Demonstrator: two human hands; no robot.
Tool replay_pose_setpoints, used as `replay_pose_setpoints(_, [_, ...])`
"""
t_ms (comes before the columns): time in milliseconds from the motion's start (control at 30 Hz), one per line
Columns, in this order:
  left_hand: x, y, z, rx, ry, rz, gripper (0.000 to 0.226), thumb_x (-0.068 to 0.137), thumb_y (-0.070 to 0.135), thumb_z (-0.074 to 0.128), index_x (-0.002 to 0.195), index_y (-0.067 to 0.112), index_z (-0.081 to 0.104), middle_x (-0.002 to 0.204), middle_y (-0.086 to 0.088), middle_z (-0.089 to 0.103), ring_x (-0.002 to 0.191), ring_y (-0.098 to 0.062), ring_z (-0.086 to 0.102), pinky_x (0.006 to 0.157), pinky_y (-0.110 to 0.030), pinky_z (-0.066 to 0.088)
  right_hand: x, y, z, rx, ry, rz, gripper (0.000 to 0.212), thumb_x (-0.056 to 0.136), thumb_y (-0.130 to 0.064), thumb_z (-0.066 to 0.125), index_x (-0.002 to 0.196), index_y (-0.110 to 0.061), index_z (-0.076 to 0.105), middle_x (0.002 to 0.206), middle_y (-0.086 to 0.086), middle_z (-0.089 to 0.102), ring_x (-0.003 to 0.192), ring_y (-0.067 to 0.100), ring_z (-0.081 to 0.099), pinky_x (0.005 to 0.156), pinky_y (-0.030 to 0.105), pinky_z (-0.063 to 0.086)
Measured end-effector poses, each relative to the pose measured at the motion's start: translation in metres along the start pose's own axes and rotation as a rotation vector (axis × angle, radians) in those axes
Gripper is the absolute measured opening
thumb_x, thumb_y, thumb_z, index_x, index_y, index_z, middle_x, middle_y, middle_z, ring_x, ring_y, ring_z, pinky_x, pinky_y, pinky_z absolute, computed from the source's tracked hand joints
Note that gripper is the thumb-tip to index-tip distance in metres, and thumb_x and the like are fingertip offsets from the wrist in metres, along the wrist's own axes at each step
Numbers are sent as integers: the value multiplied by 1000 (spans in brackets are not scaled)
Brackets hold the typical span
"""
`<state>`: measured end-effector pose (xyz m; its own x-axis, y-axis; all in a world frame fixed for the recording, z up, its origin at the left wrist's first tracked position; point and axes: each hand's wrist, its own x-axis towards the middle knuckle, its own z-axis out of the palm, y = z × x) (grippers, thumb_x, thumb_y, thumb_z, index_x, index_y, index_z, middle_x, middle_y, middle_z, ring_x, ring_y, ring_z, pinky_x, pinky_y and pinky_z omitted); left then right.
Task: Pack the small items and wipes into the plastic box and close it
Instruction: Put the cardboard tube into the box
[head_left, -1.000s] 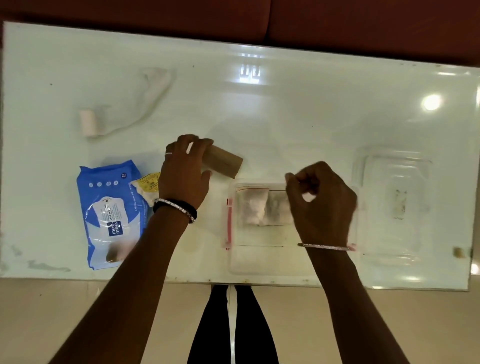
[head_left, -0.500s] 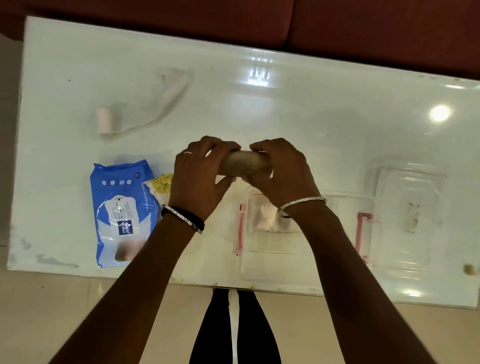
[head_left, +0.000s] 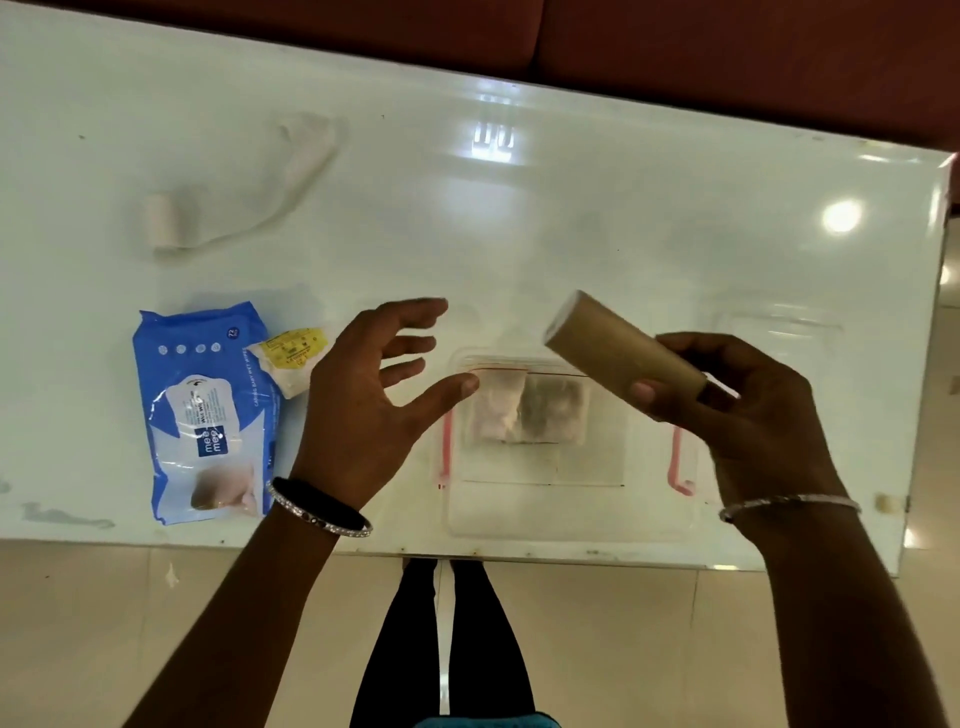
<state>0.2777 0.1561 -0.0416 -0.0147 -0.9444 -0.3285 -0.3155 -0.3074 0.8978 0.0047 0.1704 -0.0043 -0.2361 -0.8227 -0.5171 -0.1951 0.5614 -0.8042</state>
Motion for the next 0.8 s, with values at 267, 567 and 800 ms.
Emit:
replay_pose_setpoints(267, [-28,-22,11,212,67,-17,35,78,25,77,109,30,63,100,7,64,84,-8,65,68,-22,57,-44,46,-26,-227,94,251,44,64,-22,88,105,-27,72,96,-1,75,69,5,72,55,10,43])
replay_pose_setpoints(567, [-47,-32,23,295,58,-213,36,81,37,72,115,30,58,87,13,65,71,-1,67,61,-16,53,-35,61,32,-666,-198,65,50,63,-16,90,109,-23,73,103,-3,69,93,16,65,80,30,56])
replay_pose_setpoints(800, [-47,-41,23,73,33,-394,27,81,36,73,103,21,67,78,-3,72,68,-17,74,61,-40,63,-7,78,60,-652,-301,230,49,59,-13,92,105,-19,75,104,0,75,92,17,68,75,21,49])
